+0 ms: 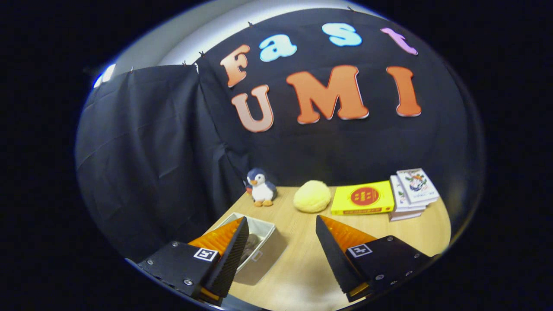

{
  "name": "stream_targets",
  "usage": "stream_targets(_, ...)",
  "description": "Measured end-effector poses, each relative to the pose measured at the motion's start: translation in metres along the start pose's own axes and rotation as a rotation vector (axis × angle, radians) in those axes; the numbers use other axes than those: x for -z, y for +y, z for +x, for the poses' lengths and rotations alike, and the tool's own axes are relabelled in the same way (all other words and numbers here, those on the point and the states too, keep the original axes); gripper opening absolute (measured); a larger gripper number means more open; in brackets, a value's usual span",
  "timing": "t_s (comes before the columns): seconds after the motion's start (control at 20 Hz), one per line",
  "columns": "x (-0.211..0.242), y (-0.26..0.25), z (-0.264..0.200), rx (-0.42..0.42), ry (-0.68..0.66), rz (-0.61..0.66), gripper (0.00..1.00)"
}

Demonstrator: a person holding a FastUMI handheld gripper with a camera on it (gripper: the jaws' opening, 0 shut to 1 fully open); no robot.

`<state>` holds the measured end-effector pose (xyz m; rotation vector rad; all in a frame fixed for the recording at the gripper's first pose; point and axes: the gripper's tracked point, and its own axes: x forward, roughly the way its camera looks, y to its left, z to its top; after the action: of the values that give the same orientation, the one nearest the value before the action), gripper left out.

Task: Open the storage box then place both shoes into the box .Put the left shoe in first, then the right shoe, with the right side of both shoes facing outward in a uniform manner.

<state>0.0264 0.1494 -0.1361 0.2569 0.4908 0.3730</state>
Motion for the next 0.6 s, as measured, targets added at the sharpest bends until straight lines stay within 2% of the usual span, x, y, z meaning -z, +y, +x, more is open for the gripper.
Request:
stream_targets(0.1, -0.028, -0.021, -0.023, 0.035, -0.104, -0.051, 0.95)
stream_targets(0.35, -0.084, -0.066, -0.081, 0.184, -0.329, -0.202, 0.97)
stream_targets(0.6, -0.092, -0.093, -0.108, 0.274, -0.416, -0.249, 0.98)
